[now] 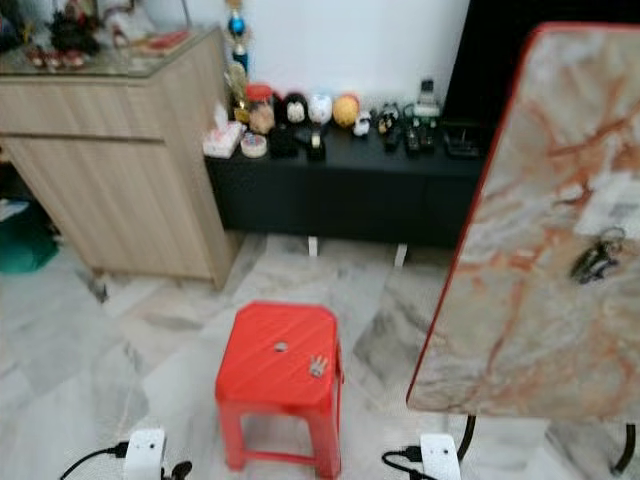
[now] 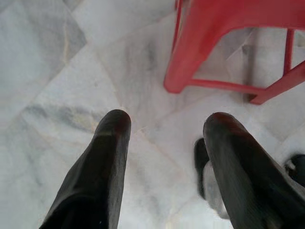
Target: Hang keys on a hook
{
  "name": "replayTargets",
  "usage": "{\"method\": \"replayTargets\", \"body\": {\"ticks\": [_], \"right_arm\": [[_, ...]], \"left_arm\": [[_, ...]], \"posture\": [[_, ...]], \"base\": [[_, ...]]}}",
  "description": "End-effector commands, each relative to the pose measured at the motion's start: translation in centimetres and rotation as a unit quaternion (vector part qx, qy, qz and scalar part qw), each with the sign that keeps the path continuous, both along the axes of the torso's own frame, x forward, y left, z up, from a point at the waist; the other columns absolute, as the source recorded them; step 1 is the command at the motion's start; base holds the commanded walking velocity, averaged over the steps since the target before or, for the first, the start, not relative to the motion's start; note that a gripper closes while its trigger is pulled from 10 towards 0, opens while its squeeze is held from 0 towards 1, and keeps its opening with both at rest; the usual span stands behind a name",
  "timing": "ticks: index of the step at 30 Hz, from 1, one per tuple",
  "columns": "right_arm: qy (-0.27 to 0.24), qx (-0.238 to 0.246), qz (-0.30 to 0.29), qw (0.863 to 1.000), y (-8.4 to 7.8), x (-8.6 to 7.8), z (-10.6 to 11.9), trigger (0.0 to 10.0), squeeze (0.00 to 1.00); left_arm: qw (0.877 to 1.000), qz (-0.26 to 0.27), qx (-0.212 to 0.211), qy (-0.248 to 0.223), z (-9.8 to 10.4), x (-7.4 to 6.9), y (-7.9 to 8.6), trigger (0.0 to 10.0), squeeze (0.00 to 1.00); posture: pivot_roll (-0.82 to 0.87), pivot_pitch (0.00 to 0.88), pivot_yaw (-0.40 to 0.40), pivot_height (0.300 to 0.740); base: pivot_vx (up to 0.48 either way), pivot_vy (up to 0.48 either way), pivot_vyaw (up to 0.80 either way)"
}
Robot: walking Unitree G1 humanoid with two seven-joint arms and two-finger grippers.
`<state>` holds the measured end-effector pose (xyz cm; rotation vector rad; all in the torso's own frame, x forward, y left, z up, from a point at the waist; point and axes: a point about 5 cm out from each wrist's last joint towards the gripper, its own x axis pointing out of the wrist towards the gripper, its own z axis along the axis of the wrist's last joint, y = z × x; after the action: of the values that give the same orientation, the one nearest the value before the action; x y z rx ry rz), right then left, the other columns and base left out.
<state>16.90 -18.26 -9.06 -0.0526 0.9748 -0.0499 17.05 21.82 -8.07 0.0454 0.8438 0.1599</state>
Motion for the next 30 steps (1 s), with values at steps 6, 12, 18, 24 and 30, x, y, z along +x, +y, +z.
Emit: {"method": "replayTargets", "body": {"ticks": [6,12,18,24,30], "right_arm": [[0.003,-0.007,-0.006,1.0,-0.77,-0.35,-0.05,10.0,0.0],[0.003,-0.007,-0.007,1.0,-0.78,-0.35,-0.05,10.0,0.0],[0.003,-0.007,-0.007,1.0,-0.8,-0.35,-0.05,10.0,0.0],[0.003,-0.006,-0.005,1.0,-0.79,-0.3,-0.03,10.0,0.0],[0.003,-0.006,-0.005,1.0,-0.82,-0.31,-0.03,10.0,0.0]], "left_arm": [[1.0,-0.003,-0.003,-0.001,0.04,0.29,-0.36,10.0,0.0],[1.0,-0.003,-0.003,-0.001,0.04,0.27,-0.32,10.0,0.0],[1.0,-0.003,-0.003,-0.001,0.04,0.32,-0.41,10.0,0.0],[1.0,-0.002,-0.003,0.001,0.0,0.26,-0.43,10.0,0.0],[1.0,-0.002,0.0,0.0,0.0,0.22,-0.39,10.0,0.0]], "posture": [[0.02,0.0,-0.005,0.74],[0.02,0.0,-0.005,0.74],[0.02,0.0,-0.006,0.74],[0.02,0.0,-0.007,0.74],[0.02,0.0,-0.007,0.74]], "base": [[0.0,0.334,0.0],[0.0,0.334,0.0],[0.0,0.333,0.0],[0.0,0.331,0.0],[0.0,0.054,0.0]]}}
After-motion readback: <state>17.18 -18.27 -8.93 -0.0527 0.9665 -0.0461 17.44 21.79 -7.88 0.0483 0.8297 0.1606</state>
